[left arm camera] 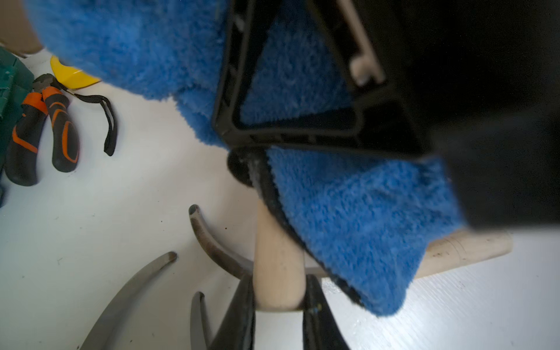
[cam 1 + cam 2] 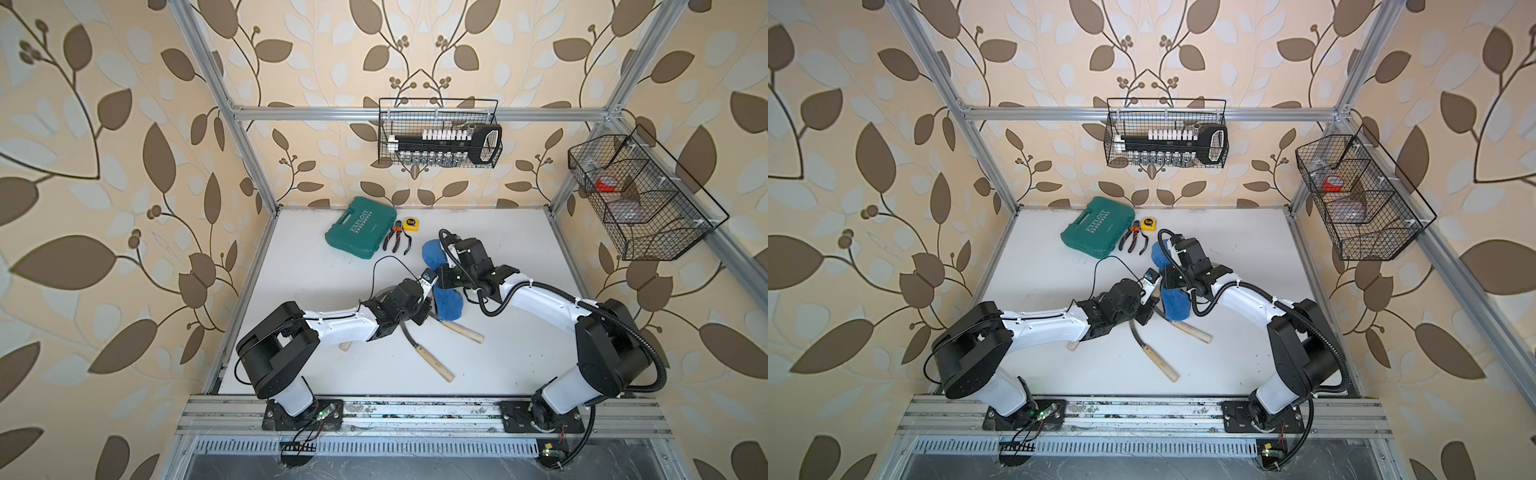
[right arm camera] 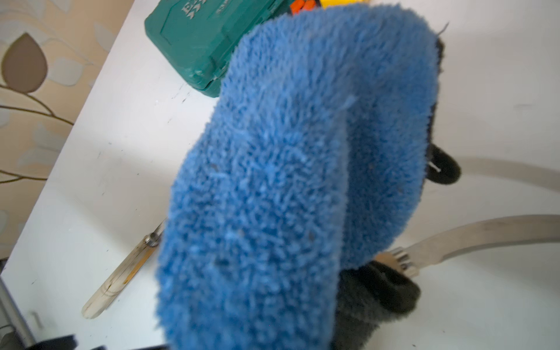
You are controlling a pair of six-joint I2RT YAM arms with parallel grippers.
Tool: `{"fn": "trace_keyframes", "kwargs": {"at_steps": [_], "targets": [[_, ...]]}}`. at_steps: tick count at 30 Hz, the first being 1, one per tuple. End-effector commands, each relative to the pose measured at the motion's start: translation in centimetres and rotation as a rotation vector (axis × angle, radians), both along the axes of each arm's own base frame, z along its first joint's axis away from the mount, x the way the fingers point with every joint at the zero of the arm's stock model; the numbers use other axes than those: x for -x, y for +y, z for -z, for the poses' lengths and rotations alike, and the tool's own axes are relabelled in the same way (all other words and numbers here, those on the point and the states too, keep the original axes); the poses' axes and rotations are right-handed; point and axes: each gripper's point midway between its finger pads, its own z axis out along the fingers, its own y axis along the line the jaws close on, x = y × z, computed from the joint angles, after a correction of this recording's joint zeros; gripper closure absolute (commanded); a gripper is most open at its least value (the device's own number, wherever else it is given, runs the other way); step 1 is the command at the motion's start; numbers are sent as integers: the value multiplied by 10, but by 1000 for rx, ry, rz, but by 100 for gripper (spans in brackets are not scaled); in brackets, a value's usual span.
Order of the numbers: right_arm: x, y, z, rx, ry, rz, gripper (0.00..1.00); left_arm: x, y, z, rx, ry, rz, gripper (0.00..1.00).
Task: Wipe small sickles with rags
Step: Wipe the small sickle.
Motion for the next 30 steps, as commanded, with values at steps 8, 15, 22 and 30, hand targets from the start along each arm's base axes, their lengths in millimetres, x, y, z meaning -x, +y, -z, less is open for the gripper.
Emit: {"fn": "trace_keyframes", "kwargs": {"at_steps": [8,15,22,30], "targets": [[30,21,13,-51,56,-93,100,-10,-3,-37,70,-104,-24,100],[-4,-26,53,-43,151,37,100,-2,-3,-41,96,-106,8,100],[0,-22,47,-31,127,13,100,-1,-4,-43,105,-111,16,100],[42,35,14,-120,60,-180,100,0,-3,-44,108,-110,19,100]]}}
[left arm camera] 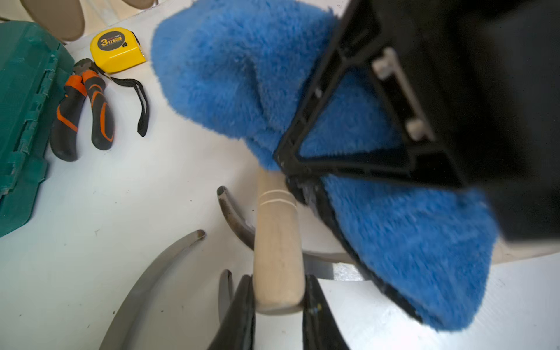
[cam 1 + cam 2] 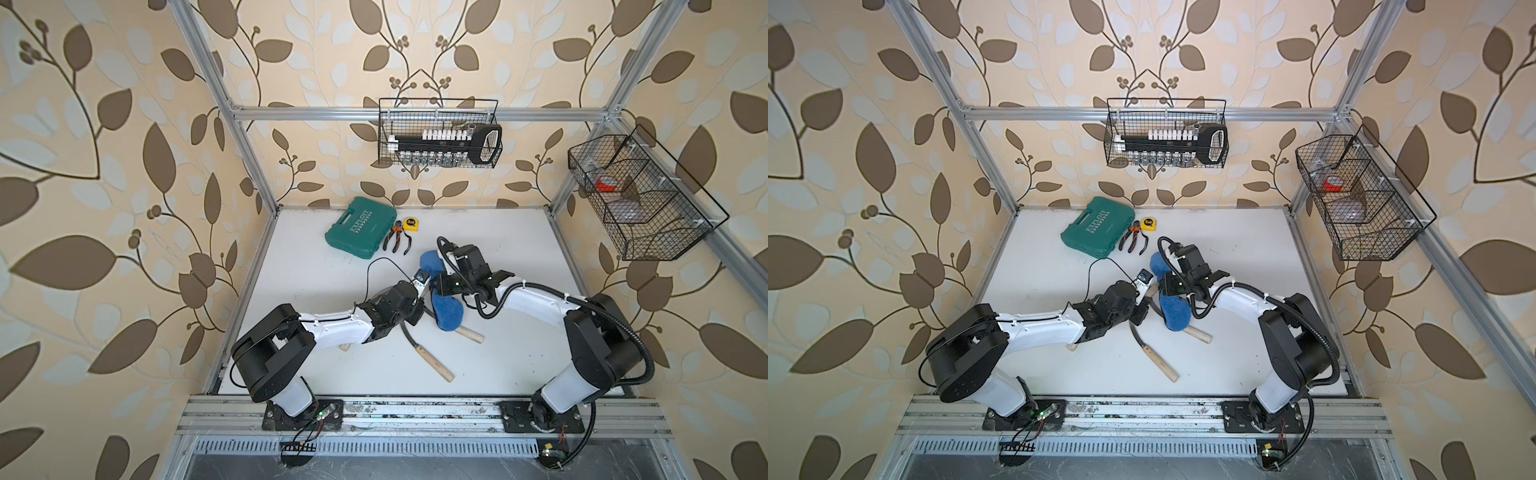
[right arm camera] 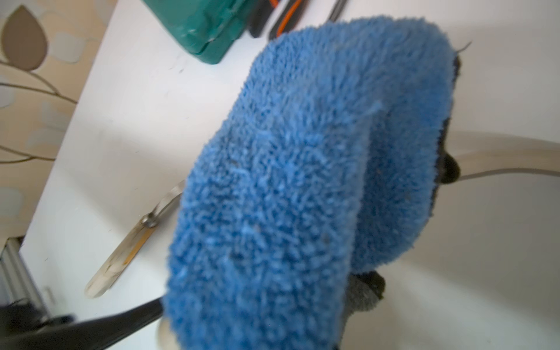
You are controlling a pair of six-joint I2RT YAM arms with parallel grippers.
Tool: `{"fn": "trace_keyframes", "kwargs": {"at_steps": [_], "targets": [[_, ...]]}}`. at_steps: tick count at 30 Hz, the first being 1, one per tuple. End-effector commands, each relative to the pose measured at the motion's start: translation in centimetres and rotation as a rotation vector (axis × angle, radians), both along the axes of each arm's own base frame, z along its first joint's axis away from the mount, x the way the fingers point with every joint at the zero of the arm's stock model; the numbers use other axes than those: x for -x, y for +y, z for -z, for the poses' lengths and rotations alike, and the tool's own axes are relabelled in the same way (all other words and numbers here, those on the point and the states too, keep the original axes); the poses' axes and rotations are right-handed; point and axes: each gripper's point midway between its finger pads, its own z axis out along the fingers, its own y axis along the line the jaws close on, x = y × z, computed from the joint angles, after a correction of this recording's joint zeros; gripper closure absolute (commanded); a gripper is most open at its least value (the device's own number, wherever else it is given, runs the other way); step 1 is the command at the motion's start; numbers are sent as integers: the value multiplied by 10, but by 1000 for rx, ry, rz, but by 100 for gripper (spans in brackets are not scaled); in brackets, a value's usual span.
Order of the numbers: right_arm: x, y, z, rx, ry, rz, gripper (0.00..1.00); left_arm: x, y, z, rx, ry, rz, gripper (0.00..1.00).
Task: Wipe small sickles with rags
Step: Wipe the small sickle.
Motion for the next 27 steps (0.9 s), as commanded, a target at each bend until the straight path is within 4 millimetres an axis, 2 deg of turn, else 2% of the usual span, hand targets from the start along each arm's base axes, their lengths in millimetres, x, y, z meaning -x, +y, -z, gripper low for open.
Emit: {"fn": "trace_keyframes", "kwargs": {"at_steps": [1,7,9,11,13,16,21,24,27], "targets": [[23,18,-7,-74,6,-98,100,-2,-20,-48,128,-105,56,100],[1,-9,21,-112,96,-27,100,1,-20,-51,139,-105,65,100],[-14,-26,31,-77,112,31,100,2,-20,-51,142,-104,70,100],[-21,-35,37,-43,120,64,100,2,-20,-53,145,-105,73,100],[-21,-29,33,-31,113,50,100,3,-19,-54,147,-109,73,100],[-10,-5,23,-3,83,-5,100,4,-19,-57,154,-115,73,100],[21,38,7,-28,46,-133,100,5,-17,-59,160,-119,73,100],[29,43,2,-77,42,-169,100,5,-16,-58,154,-120,68,100],[16,31,6,-64,39,-120,100,4,-15,-58,153,-121,64,100]]}}
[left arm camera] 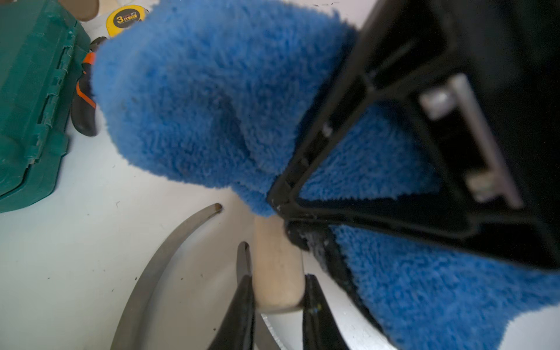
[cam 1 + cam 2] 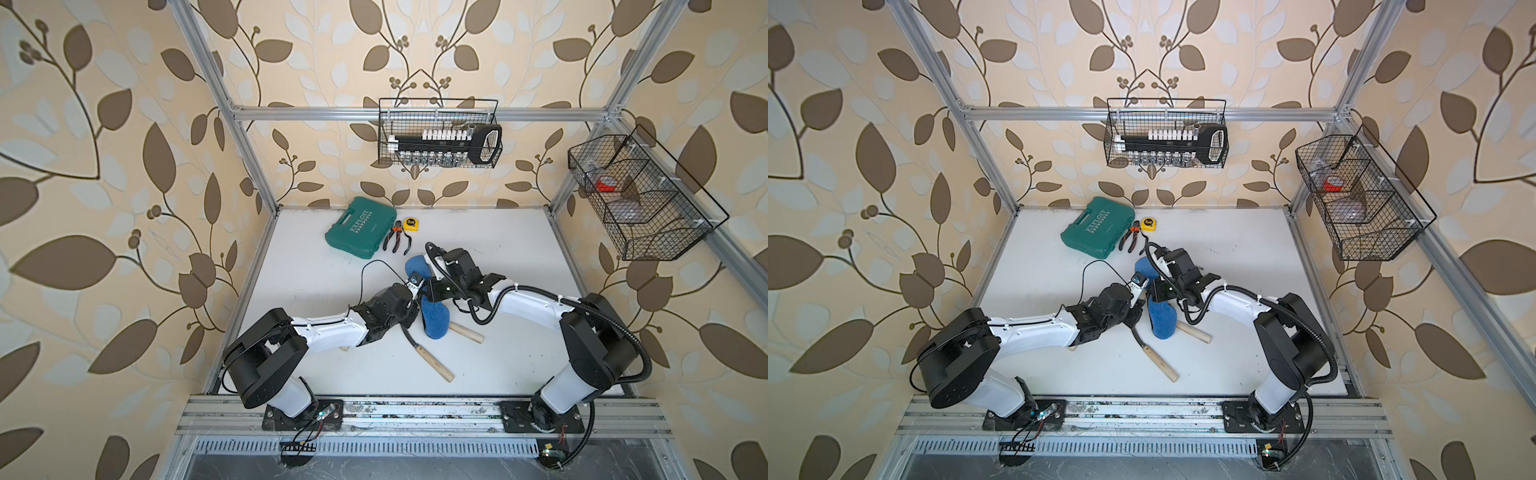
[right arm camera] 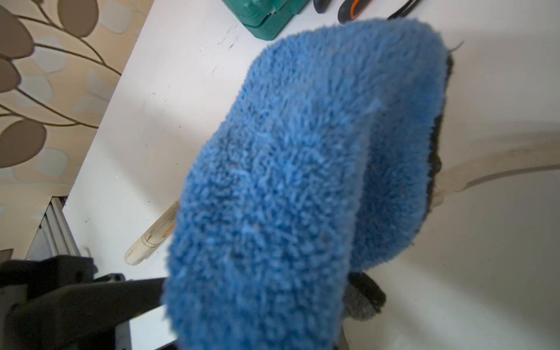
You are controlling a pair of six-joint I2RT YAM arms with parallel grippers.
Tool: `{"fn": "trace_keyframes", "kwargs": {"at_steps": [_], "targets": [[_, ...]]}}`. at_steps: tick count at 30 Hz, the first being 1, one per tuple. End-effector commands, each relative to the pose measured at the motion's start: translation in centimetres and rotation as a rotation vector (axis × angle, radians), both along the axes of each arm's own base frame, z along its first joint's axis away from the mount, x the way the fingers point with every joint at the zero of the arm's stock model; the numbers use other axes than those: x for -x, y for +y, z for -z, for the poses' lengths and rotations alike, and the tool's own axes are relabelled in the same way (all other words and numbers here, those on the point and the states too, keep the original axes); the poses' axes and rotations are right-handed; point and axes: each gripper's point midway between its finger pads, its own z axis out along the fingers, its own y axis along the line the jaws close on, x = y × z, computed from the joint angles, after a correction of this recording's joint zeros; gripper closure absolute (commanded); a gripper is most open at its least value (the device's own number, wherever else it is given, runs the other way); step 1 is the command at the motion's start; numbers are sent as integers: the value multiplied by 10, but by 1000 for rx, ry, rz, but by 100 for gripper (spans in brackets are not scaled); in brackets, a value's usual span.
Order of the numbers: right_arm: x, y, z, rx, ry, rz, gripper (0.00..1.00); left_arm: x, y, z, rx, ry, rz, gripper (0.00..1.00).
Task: Wipe small sickles with rags
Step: Wipe the small sickle.
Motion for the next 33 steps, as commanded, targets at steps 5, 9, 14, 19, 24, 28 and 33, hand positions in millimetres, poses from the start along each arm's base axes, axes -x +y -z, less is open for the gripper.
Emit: {"fn": "trace_keyframes", "kwargs": {"at_steps": [5,9,14,19,24,28,33], "targets": [[-34,-41,37,37,104,110,100,-2,-34,-65,183,-138,94,100],[-41,-47,40,63,118,138,100,-1,-35,-66,188,-135,100,100],[-14,-8,10,65,33,43,100,0,-35,-65,186,-132,102,100],[11,23,-7,4,5,-67,100,0,-35,-64,187,-130,102,100],[-9,-3,9,3,38,3,100,1,-34,-63,185,-128,102,100],[-33,-41,29,50,80,120,100,1,-34,-63,185,-129,102,100],[-29,-31,24,94,71,93,100,1,-34,-62,184,-129,106,100]]}}
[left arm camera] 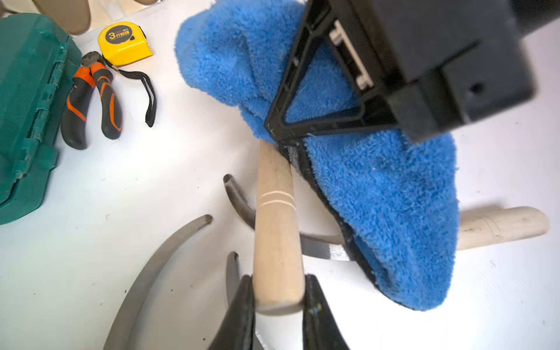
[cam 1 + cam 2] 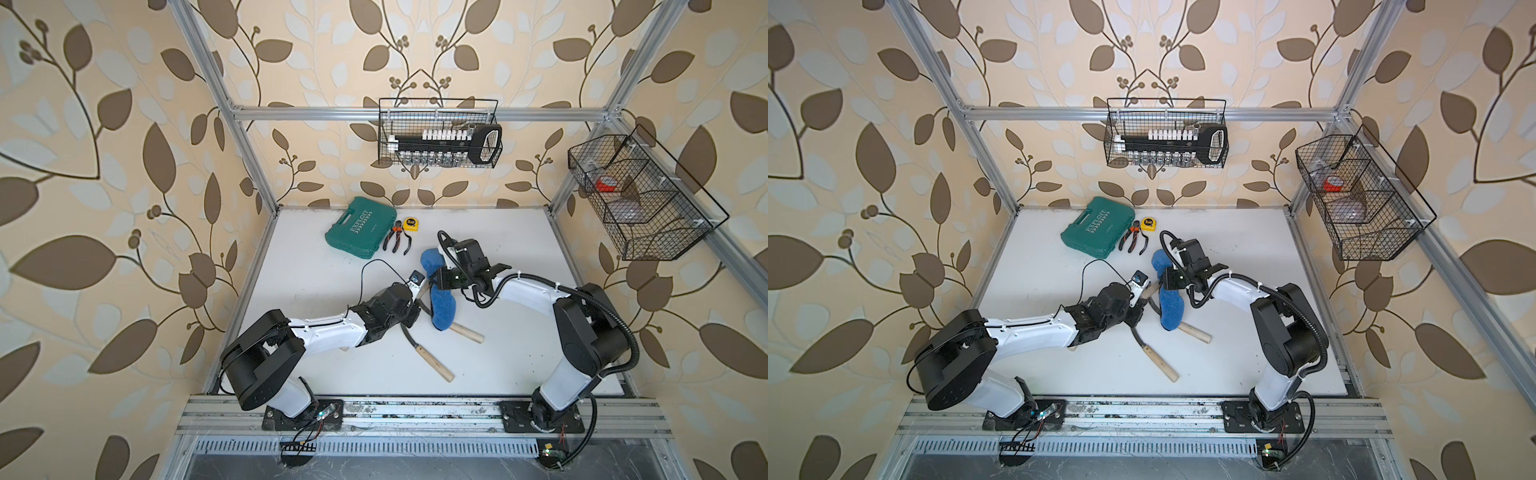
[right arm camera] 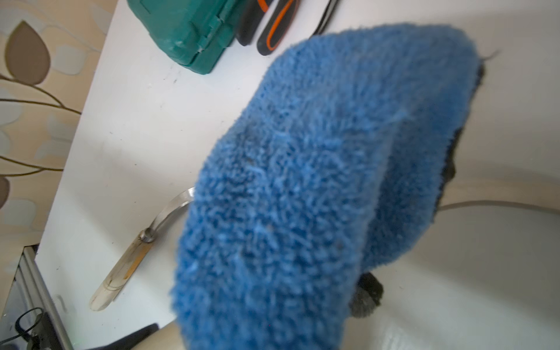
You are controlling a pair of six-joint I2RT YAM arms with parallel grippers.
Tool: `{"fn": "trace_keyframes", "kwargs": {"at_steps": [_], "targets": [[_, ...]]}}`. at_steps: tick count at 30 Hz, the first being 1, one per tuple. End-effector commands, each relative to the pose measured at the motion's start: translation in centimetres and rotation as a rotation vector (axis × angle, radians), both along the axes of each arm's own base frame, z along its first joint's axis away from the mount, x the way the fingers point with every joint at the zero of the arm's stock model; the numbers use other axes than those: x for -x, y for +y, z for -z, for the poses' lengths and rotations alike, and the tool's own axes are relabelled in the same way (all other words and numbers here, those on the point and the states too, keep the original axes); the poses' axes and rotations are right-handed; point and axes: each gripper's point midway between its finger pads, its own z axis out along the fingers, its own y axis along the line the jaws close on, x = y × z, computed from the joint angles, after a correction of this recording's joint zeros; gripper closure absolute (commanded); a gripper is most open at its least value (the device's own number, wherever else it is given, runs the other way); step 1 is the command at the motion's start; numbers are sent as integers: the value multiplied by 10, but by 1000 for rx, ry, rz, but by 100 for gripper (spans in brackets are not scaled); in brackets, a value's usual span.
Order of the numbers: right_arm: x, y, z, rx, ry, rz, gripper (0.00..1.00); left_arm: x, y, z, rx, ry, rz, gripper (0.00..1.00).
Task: Wipe small sickles with rags
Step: Wipe the small sickle.
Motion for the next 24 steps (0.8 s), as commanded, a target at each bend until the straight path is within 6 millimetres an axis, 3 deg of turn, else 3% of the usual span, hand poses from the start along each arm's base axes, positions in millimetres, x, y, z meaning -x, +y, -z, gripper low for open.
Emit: {"fn": "trace_keyframes", "kwargs": {"at_steps": [1,7,10,14,19,24], "targets": [[18,19,3,62,18,-58,100,0,-26,-63,162,-138,79,100],[48,53,-27,5,-37,-166,100,3,-25,-68,175,-146,90,100],[51,50,-30,-4,-54,-164,100,3,-25,-67,173,-152,94,100],[44,42,-18,-2,-23,-145,100,7,-28,-65,178,-157,128,100],[24,8,-28,-19,-30,-27,100,11,-34,-60,156,-190,194,100],[8,-46,-51,-12,-88,157,100,-1,-29,-66,111,-263,155,100]]}}
